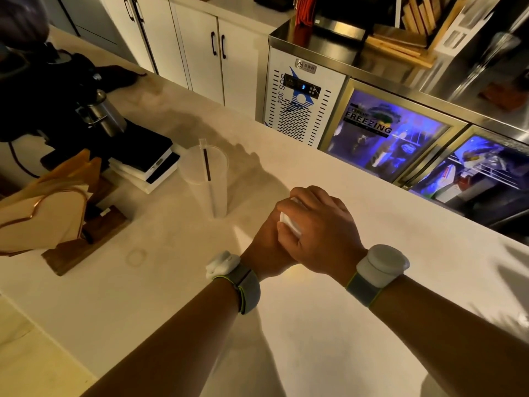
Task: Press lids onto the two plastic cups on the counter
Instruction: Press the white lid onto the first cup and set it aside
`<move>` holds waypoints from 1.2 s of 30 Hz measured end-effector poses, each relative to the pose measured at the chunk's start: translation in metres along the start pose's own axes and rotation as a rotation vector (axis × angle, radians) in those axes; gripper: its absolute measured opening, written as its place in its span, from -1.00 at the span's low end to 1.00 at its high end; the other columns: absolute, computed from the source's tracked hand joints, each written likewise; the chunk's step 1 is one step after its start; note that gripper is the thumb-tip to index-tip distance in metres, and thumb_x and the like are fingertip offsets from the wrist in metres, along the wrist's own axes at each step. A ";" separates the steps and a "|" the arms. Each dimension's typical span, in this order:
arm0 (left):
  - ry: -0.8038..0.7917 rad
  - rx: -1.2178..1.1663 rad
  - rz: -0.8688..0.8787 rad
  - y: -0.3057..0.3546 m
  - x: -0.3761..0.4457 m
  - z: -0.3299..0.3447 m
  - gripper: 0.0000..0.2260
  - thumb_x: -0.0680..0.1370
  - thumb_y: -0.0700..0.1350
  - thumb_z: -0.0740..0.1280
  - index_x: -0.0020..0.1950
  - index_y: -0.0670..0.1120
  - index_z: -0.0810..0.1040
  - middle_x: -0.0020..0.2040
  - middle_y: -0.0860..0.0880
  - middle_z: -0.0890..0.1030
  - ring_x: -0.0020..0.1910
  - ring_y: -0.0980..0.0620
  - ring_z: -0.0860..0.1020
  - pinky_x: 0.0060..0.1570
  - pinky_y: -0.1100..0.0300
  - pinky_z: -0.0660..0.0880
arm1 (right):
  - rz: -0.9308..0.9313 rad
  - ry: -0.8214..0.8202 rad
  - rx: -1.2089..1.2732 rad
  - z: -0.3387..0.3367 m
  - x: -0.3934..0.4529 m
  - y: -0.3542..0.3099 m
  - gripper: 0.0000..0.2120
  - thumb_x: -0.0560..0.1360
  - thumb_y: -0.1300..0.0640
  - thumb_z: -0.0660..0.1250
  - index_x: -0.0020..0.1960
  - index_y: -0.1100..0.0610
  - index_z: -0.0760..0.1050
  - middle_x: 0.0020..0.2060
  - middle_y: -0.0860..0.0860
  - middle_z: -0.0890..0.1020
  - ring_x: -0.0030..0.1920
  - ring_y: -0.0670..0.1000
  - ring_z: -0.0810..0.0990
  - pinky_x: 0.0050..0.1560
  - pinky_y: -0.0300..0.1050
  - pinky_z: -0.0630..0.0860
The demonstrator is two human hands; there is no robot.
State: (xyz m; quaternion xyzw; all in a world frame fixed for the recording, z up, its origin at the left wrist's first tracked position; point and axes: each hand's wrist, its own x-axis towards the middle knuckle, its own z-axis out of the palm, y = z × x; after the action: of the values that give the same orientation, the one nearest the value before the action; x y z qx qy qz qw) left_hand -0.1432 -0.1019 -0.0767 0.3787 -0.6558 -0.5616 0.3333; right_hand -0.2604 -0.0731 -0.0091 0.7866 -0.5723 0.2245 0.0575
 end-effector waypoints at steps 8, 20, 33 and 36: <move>-0.089 0.009 -0.077 0.005 -0.005 -0.007 -0.55 0.34 -0.04 0.41 0.19 -0.08 0.42 0.01 0.16 0.52 0.03 0.07 0.59 -0.09 0.43 0.50 | 0.004 -0.002 0.014 -0.002 -0.001 0.000 -0.67 0.47 -0.06 0.29 0.08 0.15 0.58 0.05 0.15 0.66 0.01 0.17 0.61 -0.06 0.06 0.59; 0.043 0.099 -0.069 0.018 -0.026 -0.029 -0.22 0.28 -0.01 0.62 0.42 0.02 0.34 0.26 0.10 0.57 0.26 0.16 0.51 0.30 0.15 0.46 | 0.415 -0.068 0.763 -0.018 -0.001 0.020 -0.60 0.59 -0.12 0.13 0.42 -0.14 0.32 0.33 -0.24 0.43 0.31 -0.26 0.38 0.22 -0.40 0.33; 0.233 0.149 -0.074 0.018 -0.092 -0.107 -0.28 0.26 0.03 0.63 0.37 0.09 0.44 0.18 0.32 0.59 0.21 0.30 0.53 0.11 0.46 0.44 | 0.518 -0.421 1.048 0.031 -0.018 -0.060 -0.36 0.36 0.16 0.54 0.35 -0.14 0.40 0.19 -0.18 0.58 0.19 -0.15 0.54 0.06 -0.32 0.51; 0.315 0.209 -0.067 0.020 -0.103 -0.131 -0.30 0.28 0.10 0.60 0.37 0.11 0.44 0.13 0.41 0.58 0.20 0.36 0.51 0.07 0.51 0.42 | 0.519 -0.366 1.096 0.046 0.002 -0.092 -0.31 0.29 0.00 0.57 0.35 -0.19 0.38 0.21 -0.17 0.58 0.20 -0.12 0.54 0.12 -0.19 0.54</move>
State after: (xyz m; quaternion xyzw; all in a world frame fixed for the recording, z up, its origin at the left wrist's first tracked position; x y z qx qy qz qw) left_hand 0.0183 -0.0738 -0.0391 0.5162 -0.6372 -0.4350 0.3718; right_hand -0.1614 -0.0593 -0.0343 0.5631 -0.5468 0.3535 -0.5089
